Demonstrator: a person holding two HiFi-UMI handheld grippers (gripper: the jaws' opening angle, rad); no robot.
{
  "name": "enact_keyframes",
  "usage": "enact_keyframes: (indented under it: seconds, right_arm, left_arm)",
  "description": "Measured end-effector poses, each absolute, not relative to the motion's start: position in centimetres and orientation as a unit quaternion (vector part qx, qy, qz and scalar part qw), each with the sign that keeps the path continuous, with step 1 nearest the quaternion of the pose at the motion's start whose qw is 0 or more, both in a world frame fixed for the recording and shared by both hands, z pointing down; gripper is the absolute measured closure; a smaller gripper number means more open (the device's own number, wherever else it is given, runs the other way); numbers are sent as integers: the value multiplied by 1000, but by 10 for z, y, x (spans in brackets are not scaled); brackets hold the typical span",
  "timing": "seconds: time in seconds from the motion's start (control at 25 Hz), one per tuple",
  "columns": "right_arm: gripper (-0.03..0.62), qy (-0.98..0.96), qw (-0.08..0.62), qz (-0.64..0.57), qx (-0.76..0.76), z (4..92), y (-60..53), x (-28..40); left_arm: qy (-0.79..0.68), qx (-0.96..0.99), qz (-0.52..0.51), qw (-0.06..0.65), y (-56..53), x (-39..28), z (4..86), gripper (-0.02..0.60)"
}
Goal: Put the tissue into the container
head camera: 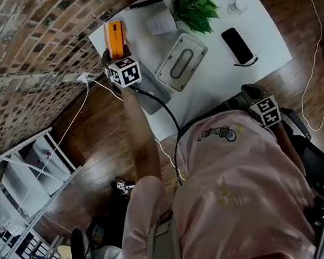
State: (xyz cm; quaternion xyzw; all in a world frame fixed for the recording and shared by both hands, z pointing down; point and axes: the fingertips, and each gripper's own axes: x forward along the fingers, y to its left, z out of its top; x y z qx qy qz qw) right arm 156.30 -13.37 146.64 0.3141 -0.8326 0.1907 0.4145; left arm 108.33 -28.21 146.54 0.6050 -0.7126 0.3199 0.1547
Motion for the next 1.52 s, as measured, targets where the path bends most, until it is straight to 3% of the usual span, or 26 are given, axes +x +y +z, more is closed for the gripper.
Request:
enact_keyframes:
  seconds: [0.08, 0.12, 0.16, 0.24, 0.36, 0.44, 0.6, 1.12, 1.52]
  right_arm:
    - [591, -836, 417, 189, 303, 1467, -132, 1557]
    - [591, -837, 417, 188, 299, 1467, -131, 1554]
    - [591, -839, 417, 188, 296, 1468, -130, 1551]
    - [591, -841, 417, 187, 291, 1468, -130, 1547]
    - [591, -843, 412, 190, 289, 1469, -133, 1540]
    - [591, -844, 406, 197, 291, 1469, -135, 1536]
    - [591, -848, 405, 196, 280, 1470, -135, 1526]
    - [591, -844, 411, 193, 285, 1472, -134, 1527]
    - [591, -846, 409, 194, 281, 1470, -132, 1522]
  left_arm:
    - [-595, 748, 278, 98, -271, 1118, 1423, 351]
    - [-533, 799, 257, 110, -258, 1135, 1404, 350]
    - [-482, 830, 237, 151, -243, 1149, 1388, 351]
    - [-417, 839, 172, 306, -213, 1174, 1363, 351]
    - [-338, 732, -71, 587, -180, 1222, 1325, 348]
    - [-286, 683, -180, 648, -169, 1254, 1319, 346]
    - [-318, 609, -138, 713, -165, 1288, 1400, 345]
    - [-317, 628, 48, 709, -210, 1338, 1455, 341]
    - [-336, 607, 93, 714, -200, 1330, 1470, 288]
